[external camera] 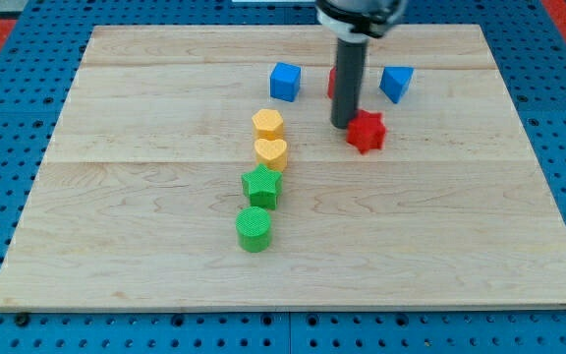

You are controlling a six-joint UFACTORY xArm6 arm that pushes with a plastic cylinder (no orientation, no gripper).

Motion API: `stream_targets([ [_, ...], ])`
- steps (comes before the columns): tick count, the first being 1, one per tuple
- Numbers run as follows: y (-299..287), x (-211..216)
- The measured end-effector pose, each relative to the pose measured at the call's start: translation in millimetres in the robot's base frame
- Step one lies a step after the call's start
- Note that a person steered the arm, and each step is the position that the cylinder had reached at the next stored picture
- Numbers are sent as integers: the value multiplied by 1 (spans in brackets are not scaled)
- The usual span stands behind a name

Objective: Slide the red star slightly to the left

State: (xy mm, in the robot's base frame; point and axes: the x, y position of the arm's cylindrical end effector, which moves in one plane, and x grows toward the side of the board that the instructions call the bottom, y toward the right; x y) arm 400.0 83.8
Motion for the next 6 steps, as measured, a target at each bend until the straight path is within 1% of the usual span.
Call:
stream_targets([
  [1,-15,46],
  [2,-7,103],
  [3,30,90],
  [4,80,39],
  [5,18,27],
  [6,10,42],
])
